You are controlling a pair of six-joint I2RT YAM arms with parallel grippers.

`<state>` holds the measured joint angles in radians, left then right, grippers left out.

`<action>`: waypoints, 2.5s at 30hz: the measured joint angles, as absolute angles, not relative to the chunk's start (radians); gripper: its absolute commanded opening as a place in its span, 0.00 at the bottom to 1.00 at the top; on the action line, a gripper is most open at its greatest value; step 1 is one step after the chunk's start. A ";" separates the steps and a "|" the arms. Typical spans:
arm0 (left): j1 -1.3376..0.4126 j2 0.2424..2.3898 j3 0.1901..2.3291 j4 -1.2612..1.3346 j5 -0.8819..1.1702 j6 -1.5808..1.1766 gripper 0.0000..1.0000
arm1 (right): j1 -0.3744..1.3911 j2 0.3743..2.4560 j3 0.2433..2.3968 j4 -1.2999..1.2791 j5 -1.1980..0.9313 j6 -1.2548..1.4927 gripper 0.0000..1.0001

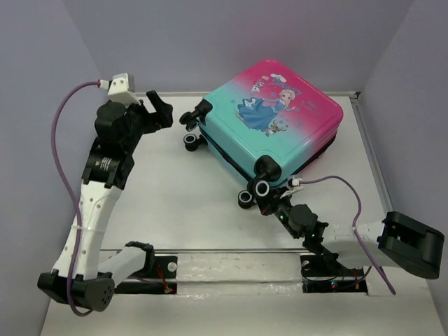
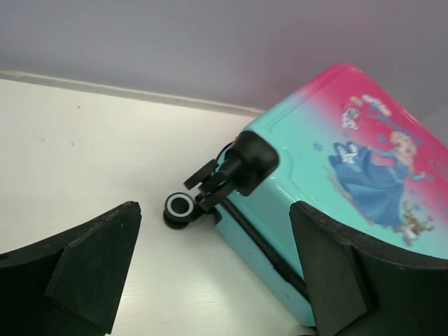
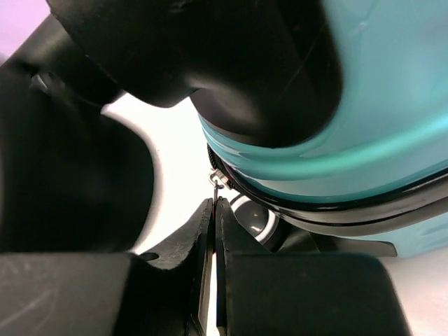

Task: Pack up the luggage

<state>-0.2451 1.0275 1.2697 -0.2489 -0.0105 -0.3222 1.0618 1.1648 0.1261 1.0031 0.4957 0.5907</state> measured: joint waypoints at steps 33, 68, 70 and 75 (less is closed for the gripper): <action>-0.259 1.773 1.512 -0.303 0.246 0.123 0.29 | 1.062 1.174 0.157 0.950 0.418 0.565 0.07; -0.516 1.087 0.757 -0.024 0.320 -0.247 0.06 | 0.496 1.129 0.485 0.330 -0.142 0.473 0.07; -0.518 1.074 0.738 0.007 0.356 -0.300 0.06 | 0.630 1.141 0.423 0.441 0.006 0.467 0.07; -0.518 1.076 0.738 0.060 0.381 -0.362 0.06 | 0.869 1.278 0.390 0.672 0.261 0.491 0.07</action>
